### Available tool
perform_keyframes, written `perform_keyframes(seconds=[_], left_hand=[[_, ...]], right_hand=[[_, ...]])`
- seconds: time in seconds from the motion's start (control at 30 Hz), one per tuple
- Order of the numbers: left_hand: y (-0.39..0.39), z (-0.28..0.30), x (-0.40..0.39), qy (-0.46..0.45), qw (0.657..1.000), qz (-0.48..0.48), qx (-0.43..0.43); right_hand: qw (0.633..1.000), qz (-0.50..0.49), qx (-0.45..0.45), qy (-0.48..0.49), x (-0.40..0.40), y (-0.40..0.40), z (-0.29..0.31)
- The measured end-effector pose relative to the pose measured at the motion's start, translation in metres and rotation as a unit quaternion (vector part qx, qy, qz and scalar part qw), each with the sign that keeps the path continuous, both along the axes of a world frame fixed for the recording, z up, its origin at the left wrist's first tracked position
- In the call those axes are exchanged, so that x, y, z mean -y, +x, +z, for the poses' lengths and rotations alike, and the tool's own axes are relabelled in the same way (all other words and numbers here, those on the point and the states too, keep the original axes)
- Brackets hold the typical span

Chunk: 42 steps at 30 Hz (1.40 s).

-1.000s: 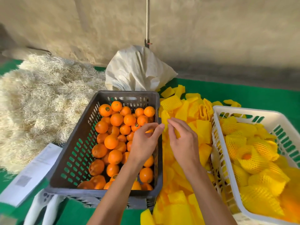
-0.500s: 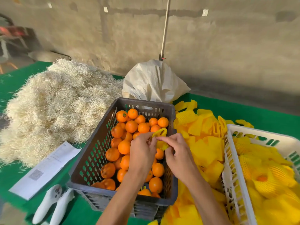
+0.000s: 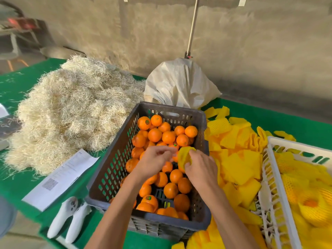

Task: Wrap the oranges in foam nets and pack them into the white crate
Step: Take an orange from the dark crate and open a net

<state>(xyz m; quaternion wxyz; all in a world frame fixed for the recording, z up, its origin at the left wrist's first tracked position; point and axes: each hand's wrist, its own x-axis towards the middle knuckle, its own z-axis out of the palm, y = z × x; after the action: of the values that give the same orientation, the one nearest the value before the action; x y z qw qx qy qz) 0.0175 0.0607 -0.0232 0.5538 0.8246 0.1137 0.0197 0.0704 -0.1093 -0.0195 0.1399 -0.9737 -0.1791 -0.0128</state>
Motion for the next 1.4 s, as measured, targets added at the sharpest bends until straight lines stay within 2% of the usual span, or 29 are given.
perform_keyframes(seconds=[0.07,0.1,0.17,0.37,0.43,0.5,0.57,0.63,0.67,0.73,0.8,1.0,1.1,1.23,1.33,1.4], left_hand=[[0.020,-0.012,-0.020,0.150,0.981,0.040,-0.113],[0.028,-0.019,-0.029,0.232,0.953,0.057,-0.187],[0.041,-0.034,-0.041,0.286,0.915,0.060,-0.279],[0.062,-0.057,-0.052,0.349,0.885,0.065,-0.300],[0.063,-0.055,-0.054,0.327,0.897,0.083,-0.286],[0.065,-0.046,-0.054,0.275,0.924,0.108,-0.242],[0.060,-0.030,-0.052,0.173,0.963,0.120,-0.171],[0.047,-0.004,-0.045,0.044,0.985,0.127,-0.106],[0.038,0.007,-0.040,-0.028,0.988,0.119,-0.096],[0.021,0.020,-0.026,-0.194,0.975,0.043,-0.101],[0.008,0.024,-0.010,-0.288,0.950,-0.039,-0.111],[0.000,0.021,0.015,-0.316,0.933,-0.110,-0.129],[0.001,0.012,0.017,-0.342,0.927,-0.072,-0.133],[0.002,0.010,0.022,-0.306,0.947,-0.051,-0.083],[0.001,0.016,0.026,-0.243,0.968,0.023,-0.062],[0.000,0.022,0.040,-0.127,0.990,0.048,-0.027]], right_hand=[[1.000,0.014,0.000,-0.027,-0.005,0.004,-0.007],[0.999,0.017,0.003,-0.031,-0.008,0.005,-0.010],[0.999,0.023,0.016,-0.016,-0.012,0.008,-0.015],[0.999,0.049,0.020,0.010,-0.015,0.012,-0.024],[0.998,0.058,0.011,-0.005,-0.015,0.012,-0.025],[0.997,0.065,0.022,-0.027,-0.015,0.013,-0.027],[0.995,0.069,0.037,-0.060,-0.013,0.016,-0.027],[0.994,0.065,0.043,-0.083,-0.012,0.020,-0.023],[0.993,0.064,0.043,-0.090,-0.011,0.021,-0.020],[0.992,0.068,0.045,-0.095,-0.008,0.024,-0.015],[0.994,0.080,0.017,-0.074,-0.002,0.024,-0.010],[0.985,0.112,-0.126,0.037,0.021,0.012,0.004],[0.973,0.128,-0.166,0.093,0.028,0.005,0.012],[0.945,0.115,-0.230,0.202,0.039,0.002,0.017],[0.958,0.100,-0.212,0.163,0.047,0.002,0.017],[0.978,0.094,-0.154,0.102,0.047,-0.002,0.016]])
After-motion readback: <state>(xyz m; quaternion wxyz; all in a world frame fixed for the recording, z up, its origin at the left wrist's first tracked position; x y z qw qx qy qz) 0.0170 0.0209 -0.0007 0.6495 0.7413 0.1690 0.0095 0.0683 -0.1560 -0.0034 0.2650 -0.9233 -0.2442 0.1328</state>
